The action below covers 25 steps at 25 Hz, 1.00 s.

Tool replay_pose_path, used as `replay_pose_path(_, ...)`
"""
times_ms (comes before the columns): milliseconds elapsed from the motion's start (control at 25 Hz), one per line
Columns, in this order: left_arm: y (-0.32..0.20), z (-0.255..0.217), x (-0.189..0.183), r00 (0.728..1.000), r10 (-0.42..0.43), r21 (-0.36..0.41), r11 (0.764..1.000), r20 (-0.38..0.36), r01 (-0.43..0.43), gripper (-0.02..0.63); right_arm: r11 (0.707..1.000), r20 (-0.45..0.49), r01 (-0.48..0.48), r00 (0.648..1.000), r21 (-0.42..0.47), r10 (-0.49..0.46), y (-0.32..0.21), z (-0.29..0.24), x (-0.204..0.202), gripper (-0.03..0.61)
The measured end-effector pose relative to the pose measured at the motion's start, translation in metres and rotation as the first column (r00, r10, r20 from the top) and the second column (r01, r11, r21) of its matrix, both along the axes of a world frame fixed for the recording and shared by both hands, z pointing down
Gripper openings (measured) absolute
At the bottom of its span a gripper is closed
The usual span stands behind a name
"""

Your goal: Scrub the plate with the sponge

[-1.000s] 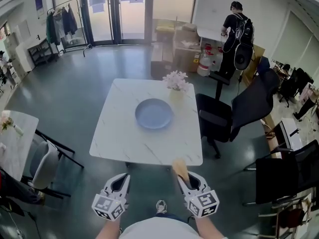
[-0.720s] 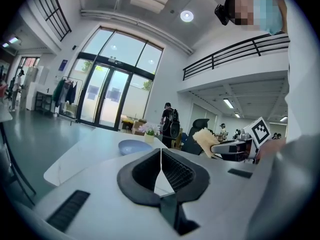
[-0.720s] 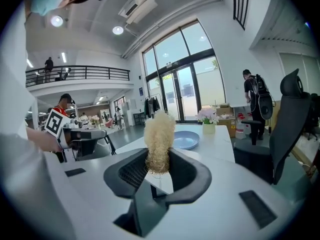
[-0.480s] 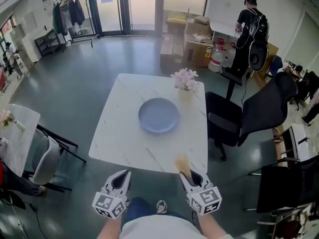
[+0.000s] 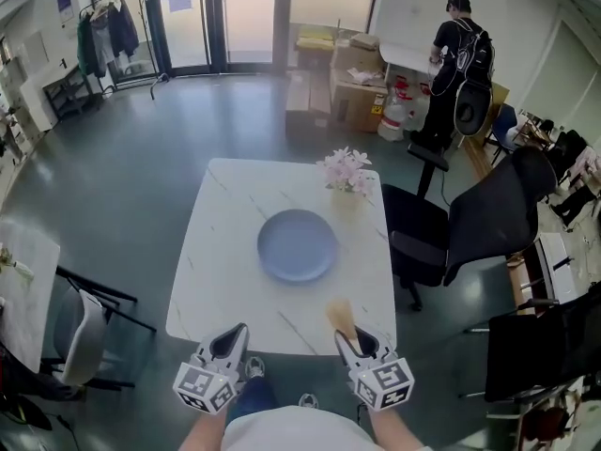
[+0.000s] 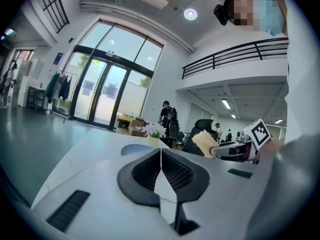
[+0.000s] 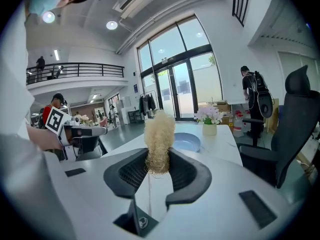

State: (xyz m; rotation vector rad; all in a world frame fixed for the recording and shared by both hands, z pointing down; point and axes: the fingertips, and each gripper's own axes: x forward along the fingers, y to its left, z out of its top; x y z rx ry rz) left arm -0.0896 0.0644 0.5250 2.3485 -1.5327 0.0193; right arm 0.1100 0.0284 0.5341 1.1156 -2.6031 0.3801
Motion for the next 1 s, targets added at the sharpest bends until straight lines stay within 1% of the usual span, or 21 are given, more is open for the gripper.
replay_pose_path(160, -0.033, -0.01, -0.019, 0.997, 0.074, 0.019, 0.997, 0.005, -0.074, 0.032, 0.998, 0.007, -0.057, 0.998, 0.016, 0.057, -0.022, -0.009, -0.023, 0.124)
replay_pose_path(360, -0.064, -0.017, -0.042, 0.988, 0.156, 0.033, 0.987, 0.016, -0.157, 0.032, 0.992, 0.015, -0.124, 0.992, 0.025, 0.123, -0.038, -0.014, -0.05, 0.124)
replay_pose_path(680, -0.093, -0.015, -0.073, 0.966, 0.257, 0.031, 0.966, 0.011, -0.257, 0.032, 0.971, 0.012, -0.239, 0.971, 0.023, 0.239, -0.052, -0.012, -0.076, 0.124)
replay_pose_path(840, -0.104, -0.007, -0.082, 0.96, 0.279, 0.019, 0.96, 0.005, -0.279, 0.032, 0.963, 0.012, -0.27, 0.963, 0.021, 0.269, -0.056, -0.009, -0.082, 0.124)
replay_pose_path(1000, -0.111, -0.003, -0.081, 0.956, 0.293, 0.014, 0.956, -0.007, -0.293, 0.032, 0.959, 0.007, -0.285, 0.959, 0.016, 0.284, -0.061, -0.006, -0.082, 0.124)
